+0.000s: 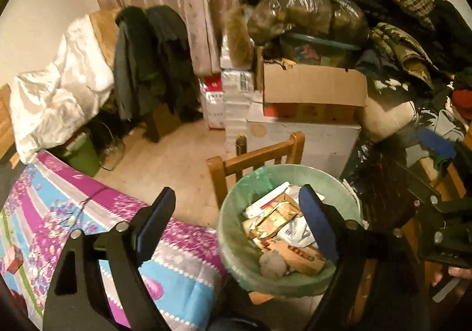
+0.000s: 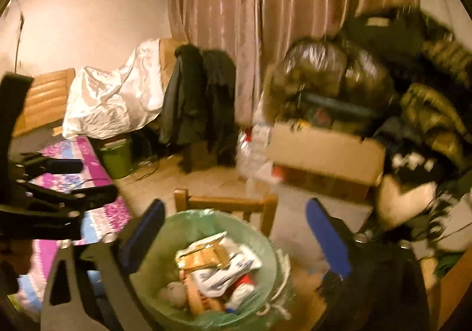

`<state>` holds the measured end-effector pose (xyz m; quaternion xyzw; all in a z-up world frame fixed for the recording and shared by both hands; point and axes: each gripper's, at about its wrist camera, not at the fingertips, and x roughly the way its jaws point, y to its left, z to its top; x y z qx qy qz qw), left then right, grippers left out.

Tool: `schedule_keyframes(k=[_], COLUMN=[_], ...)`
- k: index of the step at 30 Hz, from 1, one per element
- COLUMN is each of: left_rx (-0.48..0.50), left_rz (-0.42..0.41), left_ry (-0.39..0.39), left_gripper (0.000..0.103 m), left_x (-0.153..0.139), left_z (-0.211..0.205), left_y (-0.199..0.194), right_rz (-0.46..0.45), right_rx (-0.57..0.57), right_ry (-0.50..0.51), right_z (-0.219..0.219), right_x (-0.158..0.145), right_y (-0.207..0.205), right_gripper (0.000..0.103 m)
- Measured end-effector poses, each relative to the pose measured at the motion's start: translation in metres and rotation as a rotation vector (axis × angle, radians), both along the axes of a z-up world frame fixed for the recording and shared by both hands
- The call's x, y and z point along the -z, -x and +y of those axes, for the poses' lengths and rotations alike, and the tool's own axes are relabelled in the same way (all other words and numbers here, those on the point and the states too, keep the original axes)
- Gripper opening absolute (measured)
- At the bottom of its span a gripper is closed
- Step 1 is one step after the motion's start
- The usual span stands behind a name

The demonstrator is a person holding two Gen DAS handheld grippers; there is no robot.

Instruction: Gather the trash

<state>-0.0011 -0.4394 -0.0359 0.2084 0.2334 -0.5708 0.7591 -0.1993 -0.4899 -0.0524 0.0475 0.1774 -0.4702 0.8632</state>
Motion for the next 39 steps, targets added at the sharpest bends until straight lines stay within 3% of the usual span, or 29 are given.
schedule_keyframes(k=[2, 10, 12, 19, 24, 29, 39], left_rx=[-0.023, 0.036, 0.049, 0.117, 0.115, 0.091, 0.063], left_rz=[-0.036, -0.098, -0.123, -0.097, -0.095, -0.063, -0.091], left_ry=[0.017, 0.071, 0.081, 0.090, 0.071, 0.070, 0.018], left_gripper=[0.096, 0.097, 0.097, 0.097, 0.097, 0.097, 0.097], left_x=[0.000, -0.001, -0.002, 0.004, 0.009, 0.011, 0.026], left_z=[0.015, 0.063, 0.070, 0.084, 0.080, 0.078, 0.068], left_y=[0.003, 0.029, 0.037, 0.050, 0.053, 0.046, 0.041], right_rz=[-0.013, -0.090, -0.122, -0.161, -0.074, -0.031, -0.009], right_rx=[0.029, 0.226, 0.223, 0.177, 0.068, 0.010, 0.132], right_ry=[0.032, -0.024, -0.064, -0.104, -0.035, -0.026, -0.154], right_z=[0.012, 0.005, -0.001, -0.009, 0.000, 0.003, -0.003], right_x=[-0.001, -0.009, -0.009, -0.002, -0.001, 0.004, 0.070], right_y=[0.005, 0.052, 0.064, 0.073, 0.052, 0.043, 0.045], right_gripper=[0.098, 0.098, 0.098, 0.098, 0.098, 0.098, 0.098])
